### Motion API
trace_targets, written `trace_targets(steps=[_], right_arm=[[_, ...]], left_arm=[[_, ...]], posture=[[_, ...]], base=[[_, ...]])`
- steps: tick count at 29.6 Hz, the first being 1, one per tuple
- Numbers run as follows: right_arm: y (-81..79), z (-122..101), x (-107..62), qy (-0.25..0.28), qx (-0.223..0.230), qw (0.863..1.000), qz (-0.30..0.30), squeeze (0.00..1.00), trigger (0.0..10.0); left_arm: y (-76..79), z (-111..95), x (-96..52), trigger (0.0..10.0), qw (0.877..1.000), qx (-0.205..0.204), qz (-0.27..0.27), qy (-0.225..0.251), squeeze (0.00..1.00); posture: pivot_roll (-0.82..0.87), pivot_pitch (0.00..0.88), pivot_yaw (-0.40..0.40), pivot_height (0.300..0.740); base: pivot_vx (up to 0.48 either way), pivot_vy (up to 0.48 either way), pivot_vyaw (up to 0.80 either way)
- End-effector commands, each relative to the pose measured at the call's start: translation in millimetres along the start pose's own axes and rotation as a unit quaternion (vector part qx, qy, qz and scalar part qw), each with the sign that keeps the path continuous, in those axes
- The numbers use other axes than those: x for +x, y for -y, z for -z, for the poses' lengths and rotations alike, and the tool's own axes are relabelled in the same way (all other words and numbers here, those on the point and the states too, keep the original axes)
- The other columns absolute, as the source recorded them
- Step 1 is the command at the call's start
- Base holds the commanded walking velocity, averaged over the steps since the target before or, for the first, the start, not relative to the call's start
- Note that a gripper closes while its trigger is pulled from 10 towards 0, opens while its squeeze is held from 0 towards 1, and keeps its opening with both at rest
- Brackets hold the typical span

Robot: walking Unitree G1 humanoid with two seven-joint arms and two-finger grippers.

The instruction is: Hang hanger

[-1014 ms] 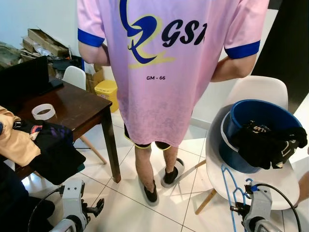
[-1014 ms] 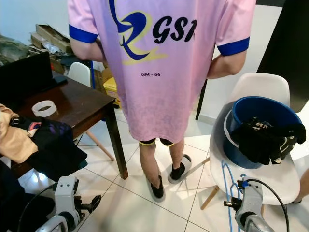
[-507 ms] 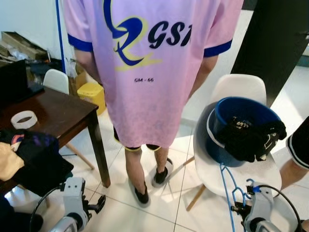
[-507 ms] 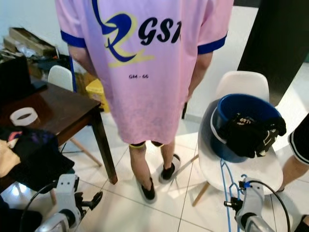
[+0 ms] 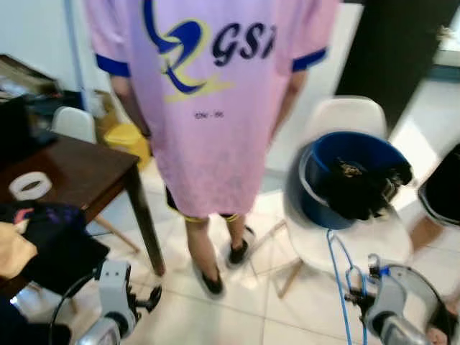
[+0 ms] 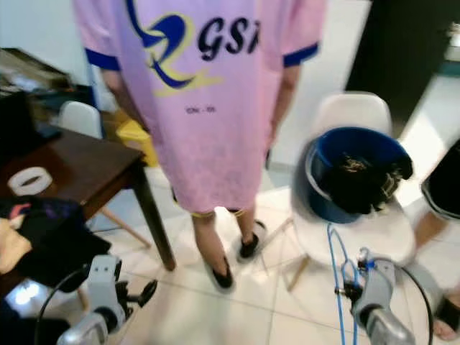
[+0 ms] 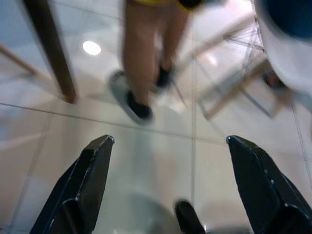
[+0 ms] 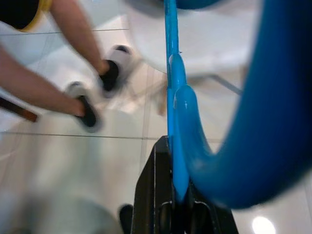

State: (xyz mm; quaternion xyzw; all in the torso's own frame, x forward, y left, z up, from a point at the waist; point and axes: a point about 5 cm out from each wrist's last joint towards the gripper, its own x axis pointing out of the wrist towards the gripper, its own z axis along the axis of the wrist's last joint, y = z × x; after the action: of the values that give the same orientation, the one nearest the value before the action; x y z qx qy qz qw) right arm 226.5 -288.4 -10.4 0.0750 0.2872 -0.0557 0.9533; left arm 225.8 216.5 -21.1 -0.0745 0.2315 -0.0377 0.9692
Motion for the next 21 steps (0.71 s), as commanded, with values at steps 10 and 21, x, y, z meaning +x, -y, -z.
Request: trace_targets(steps=[10, 21], right_arm=[[2.3, 5.5, -1.3, -0.009, 0.003, 1.000, 0.003, 0.00, 10.0], [2.3, 5.9, -1.5, -0.008, 0.004, 1.000, 0.003, 0.00, 10.0]], left_arm=[[0.7, -2.4, 0.2, 10.0, 1.000, 0.008, 0.005, -0.001, 0.00], [1.1, -3.2, -0.2, 10.0, 1.000, 0.010, 0.004, 0.001, 0.00]], posture=[[0.00, 0.000, -0.023, 0.740], [0.01, 0.000, -0.025, 0.740]], base=[[0.000, 0.000, -0.80], [0.000, 0.000, -0.80]])
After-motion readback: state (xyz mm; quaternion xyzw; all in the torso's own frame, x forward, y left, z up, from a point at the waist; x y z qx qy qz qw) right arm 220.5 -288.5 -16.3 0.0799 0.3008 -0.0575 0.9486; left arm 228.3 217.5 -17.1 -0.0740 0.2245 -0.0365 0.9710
